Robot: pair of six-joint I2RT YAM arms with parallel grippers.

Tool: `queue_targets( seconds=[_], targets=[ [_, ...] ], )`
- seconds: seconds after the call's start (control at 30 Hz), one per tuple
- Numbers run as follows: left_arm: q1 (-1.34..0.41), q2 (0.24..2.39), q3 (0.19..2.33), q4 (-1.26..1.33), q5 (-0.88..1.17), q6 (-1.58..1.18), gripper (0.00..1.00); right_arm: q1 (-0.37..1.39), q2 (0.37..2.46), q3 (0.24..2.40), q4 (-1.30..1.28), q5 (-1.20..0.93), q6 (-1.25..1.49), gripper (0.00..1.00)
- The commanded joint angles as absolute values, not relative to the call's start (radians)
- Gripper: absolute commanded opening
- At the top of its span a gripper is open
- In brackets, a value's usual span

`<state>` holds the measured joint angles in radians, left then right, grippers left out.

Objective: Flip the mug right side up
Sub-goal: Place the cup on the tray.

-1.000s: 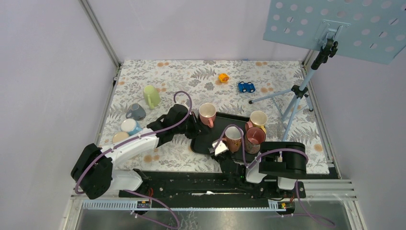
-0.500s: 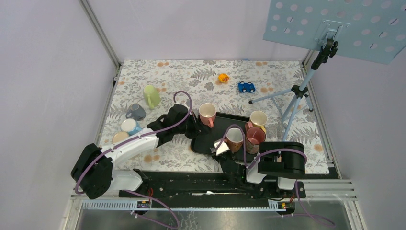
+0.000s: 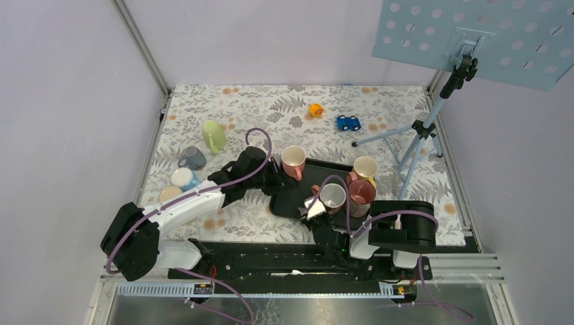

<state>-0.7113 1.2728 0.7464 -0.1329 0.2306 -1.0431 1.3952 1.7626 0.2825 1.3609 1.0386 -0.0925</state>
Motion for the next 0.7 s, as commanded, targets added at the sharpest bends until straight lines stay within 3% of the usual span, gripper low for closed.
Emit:
queue_targets(
  seconds=[0.0, 0.23, 0.53, 0.67],
  targets=[
    [-0.706, 1.269, 0.784, -0.104, 0.216, -1.034, 0.04, 1.400, 1.685, 0.278, 1.302, 1.084, -0.032, 0.41],
    [-0.706, 1.258, 0.779, -0.102, 0.214, -1.031, 0.11, 1.400, 1.576, 0.276, 1.095, 1.042, 0.068, 0.49],
    [-0.707, 1.240, 0.771, -0.101, 0.209, -1.032, 0.12, 1.399, 1.498, 0.289, 0.903, 0.994, 0.164, 0.67],
    [-0.707, 1.233, 0.765, -0.097, 0.209, -1.037, 0.12, 1.399, 1.464, 0.293, 0.841, 0.977, 0.199, 0.69]
  ],
)
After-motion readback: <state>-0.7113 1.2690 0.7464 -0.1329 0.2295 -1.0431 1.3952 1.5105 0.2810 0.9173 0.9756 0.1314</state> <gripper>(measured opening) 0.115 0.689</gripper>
